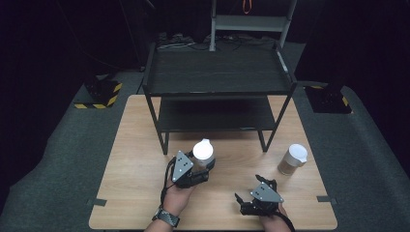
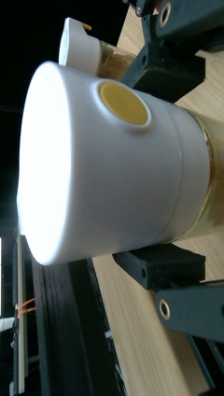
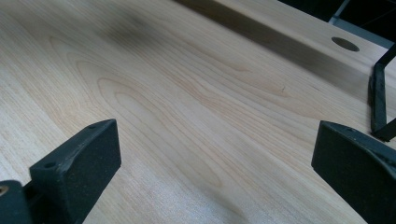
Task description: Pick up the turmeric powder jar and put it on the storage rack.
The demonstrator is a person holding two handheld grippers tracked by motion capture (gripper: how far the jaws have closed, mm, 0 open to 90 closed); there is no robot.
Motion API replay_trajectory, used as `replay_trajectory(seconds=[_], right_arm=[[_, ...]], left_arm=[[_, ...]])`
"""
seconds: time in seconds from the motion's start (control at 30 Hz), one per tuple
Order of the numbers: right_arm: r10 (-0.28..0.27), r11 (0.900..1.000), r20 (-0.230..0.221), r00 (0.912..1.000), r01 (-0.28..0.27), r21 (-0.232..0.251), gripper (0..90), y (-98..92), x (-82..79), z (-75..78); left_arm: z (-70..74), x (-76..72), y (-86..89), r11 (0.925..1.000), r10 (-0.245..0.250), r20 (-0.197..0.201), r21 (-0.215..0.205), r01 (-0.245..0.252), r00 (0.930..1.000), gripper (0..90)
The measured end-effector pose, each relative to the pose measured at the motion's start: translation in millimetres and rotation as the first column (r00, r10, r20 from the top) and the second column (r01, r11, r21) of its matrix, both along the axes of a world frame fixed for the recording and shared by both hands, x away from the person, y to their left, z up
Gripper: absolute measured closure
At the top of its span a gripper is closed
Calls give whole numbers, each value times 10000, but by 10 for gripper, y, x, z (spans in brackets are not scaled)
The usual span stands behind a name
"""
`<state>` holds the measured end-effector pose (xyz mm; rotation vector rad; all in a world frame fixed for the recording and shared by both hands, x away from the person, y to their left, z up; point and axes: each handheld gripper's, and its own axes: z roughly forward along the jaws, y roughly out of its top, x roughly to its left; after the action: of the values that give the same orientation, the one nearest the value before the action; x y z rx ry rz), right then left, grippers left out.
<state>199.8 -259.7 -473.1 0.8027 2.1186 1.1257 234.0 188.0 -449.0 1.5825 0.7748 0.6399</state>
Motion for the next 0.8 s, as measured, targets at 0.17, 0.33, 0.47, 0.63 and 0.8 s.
replay_trajectory(seconds=[0.17,0.33,0.47,0.63,0.8], right_arm=[[-16,10000,7,10000,16,-17,6,4,-2,0],[-27,10000,8,10000,27,-63,6,11,-3,3],[-36,10000,33,10000,36,-83,6,16,-7,1],[-39,9999,39,10000,40,-119,6,21,-9,3],[-36,9999,47,10000,36,-161,6,25,-8,5]], left_arm=[[78,-73,94,9998,135,84,-119,-134,9999,305],[145,-121,162,9997,160,181,-174,-157,9997,305],[203,-168,210,9995,232,327,-215,-225,9992,305],[302,-217,274,9990,350,486,-307,-335,9982,305],[432,-241,320,9983,460,676,-379,-435,9967,305]])
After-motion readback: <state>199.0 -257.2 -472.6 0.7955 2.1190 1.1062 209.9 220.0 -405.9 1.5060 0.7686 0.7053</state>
